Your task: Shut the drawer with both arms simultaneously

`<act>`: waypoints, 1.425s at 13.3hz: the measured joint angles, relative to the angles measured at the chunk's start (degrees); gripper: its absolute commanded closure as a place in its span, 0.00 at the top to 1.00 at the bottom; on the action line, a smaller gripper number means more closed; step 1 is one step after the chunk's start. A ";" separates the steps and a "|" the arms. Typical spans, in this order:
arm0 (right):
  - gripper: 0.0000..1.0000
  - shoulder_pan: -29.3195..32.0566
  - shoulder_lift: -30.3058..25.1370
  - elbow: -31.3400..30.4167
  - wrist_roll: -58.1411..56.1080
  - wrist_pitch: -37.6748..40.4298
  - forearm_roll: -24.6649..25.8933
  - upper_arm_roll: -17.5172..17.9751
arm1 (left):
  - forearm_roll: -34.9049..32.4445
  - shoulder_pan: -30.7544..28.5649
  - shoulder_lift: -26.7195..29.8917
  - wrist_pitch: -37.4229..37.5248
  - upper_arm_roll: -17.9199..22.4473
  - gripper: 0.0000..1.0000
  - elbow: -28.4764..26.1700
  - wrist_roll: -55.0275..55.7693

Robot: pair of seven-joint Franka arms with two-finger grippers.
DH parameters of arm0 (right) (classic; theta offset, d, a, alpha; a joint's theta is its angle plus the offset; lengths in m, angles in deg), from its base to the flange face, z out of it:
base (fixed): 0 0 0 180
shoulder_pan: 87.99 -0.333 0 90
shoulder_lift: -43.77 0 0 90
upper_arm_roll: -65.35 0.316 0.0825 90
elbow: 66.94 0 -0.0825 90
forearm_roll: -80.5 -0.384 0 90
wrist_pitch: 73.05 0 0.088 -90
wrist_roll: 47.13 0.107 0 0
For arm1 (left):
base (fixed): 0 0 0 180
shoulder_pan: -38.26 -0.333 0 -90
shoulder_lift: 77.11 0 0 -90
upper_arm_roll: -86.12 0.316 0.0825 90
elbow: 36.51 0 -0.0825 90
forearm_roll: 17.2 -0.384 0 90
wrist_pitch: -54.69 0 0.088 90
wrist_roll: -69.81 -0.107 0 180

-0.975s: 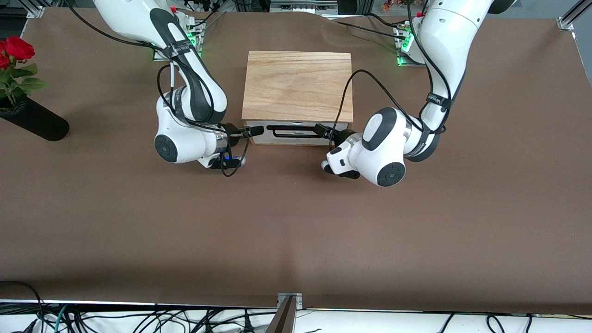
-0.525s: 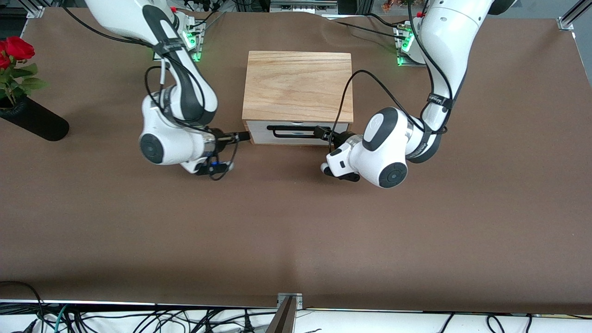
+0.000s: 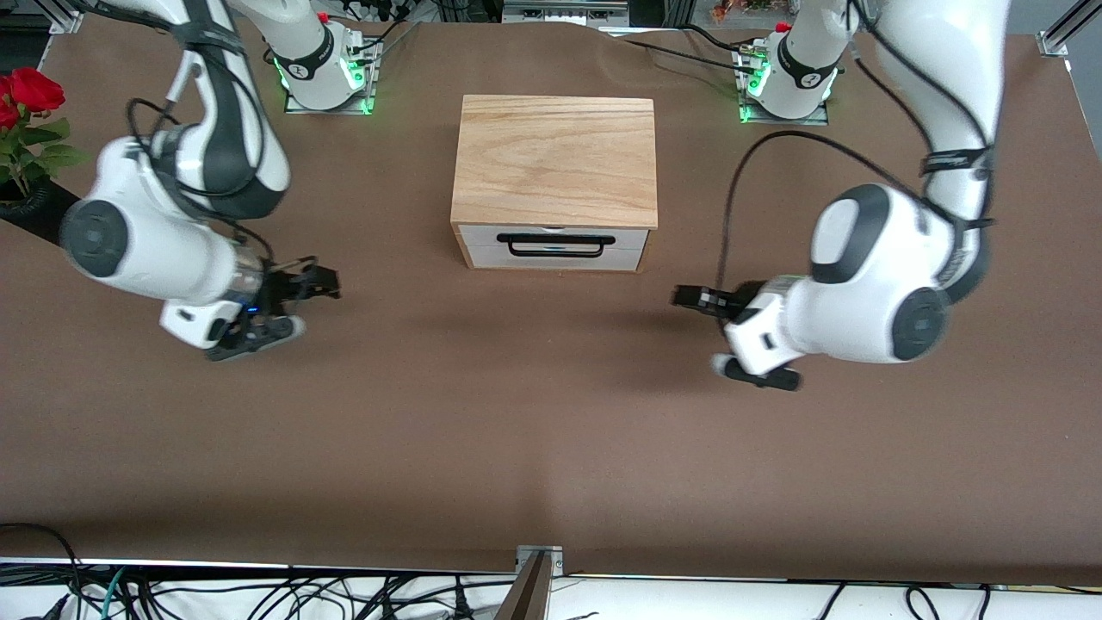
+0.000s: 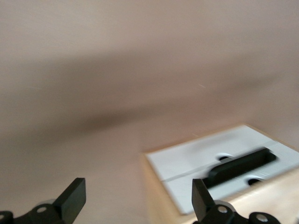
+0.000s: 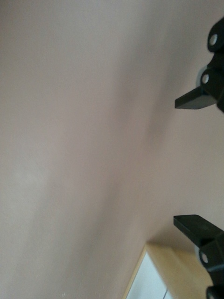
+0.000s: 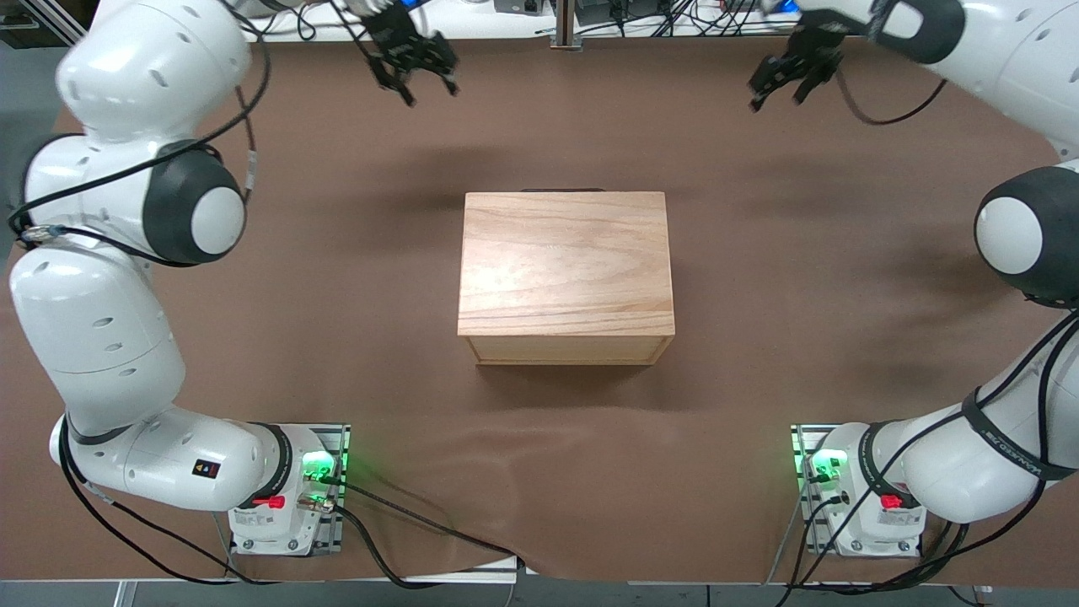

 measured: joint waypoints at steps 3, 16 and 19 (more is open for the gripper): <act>1.00 0.27 -0.09 6.13 -2.98 8.90 -0.20 -5.00 | -9.85 -4.52 2.57 0.05 0.02 1.00 0.20 -0.29; 1.00 17.83 -15.43 6.49 15.15 22.23 9.89 13.75 | -21.00 -9.82 24.97 2.85 1.73 1.00 -14.27 -0.21; 1.00 18.17 -17.25 4.14 15.13 21.72 12.59 14.73 | -21.18 -8.81 26.21 2.32 1.68 1.00 -17.00 -0.21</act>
